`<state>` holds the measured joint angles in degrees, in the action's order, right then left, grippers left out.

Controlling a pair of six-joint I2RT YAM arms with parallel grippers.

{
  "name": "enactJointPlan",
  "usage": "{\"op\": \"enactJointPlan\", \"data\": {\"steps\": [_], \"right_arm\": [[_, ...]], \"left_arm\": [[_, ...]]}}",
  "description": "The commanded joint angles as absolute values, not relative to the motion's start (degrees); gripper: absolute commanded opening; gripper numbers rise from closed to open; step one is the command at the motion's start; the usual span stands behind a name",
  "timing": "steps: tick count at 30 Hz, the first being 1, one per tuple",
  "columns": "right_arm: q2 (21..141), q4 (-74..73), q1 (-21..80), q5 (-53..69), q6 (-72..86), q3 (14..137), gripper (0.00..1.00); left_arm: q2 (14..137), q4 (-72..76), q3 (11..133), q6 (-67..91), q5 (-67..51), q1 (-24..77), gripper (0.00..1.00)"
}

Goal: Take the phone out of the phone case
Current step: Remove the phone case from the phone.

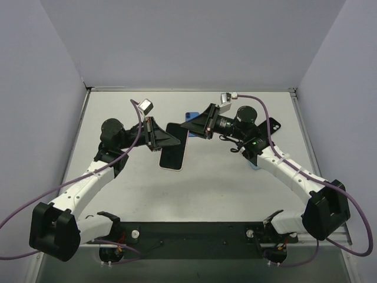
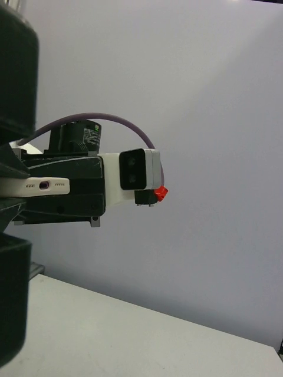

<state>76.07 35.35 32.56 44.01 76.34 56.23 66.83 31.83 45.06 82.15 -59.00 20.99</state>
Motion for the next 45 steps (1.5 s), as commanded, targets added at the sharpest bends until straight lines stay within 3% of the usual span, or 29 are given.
{"op": "enactJointPlan", "data": {"steps": [1,4,6,8,16,23,31,34,35,37,45], "right_arm": [[74.97,41.58,32.08,43.77,77.61,58.54,0.0],[74.97,39.64,31.9,43.33,77.52,58.19,0.03],[74.71,38.5,31.73,42.72,77.26,57.31,0.24],[74.09,37.71,31.64,42.19,76.99,56.95,0.29],[74.35,40.69,31.55,43.33,79.36,55.64,0.27],[75.5,43.42,31.73,44.3,80.51,53.97,0.32],[76.46,43.85,31.64,44.47,80.51,52.39,0.28],[76.82,46.57,31.64,44.56,81.74,52.03,0.14],[76.99,47.1,31.73,44.47,82.7,52.12,0.05],[77.52,50.51,31.64,44.39,84.28,51.77,0.0],[86.9,78.1,31.55,41.32,114.28,50.98,0.0]], "left_arm": [[65.48,34.27,44.65,82.7,-58.19,20.92,0.0],[64.69,34.1,44.3,82.53,-57.22,21.01,0.0],[64.51,33.93,43.95,82.44,-56.69,21.01,0.0],[64.07,33.66,43.6,82.44,-56.16,20.83,0.0],[63.63,34.1,43.5,82.97,-55.55,20.74,0.0],[63.19,34.19,43.42,83.32,-54.67,20.65,0.0],[63.02,34.37,43.94,83.5,-54.14,20.57,0.0],[62.84,34.54,44.03,83.5,-54.05,20.65,0.0],[62.84,34.54,43.95,83.5,-54.05,20.57,0.0],[62.93,34.54,43.86,83.32,-54.14,20.57,0.0],[62.75,41.65,44.03,86.05,-53.7,20.57,0.0]]}}
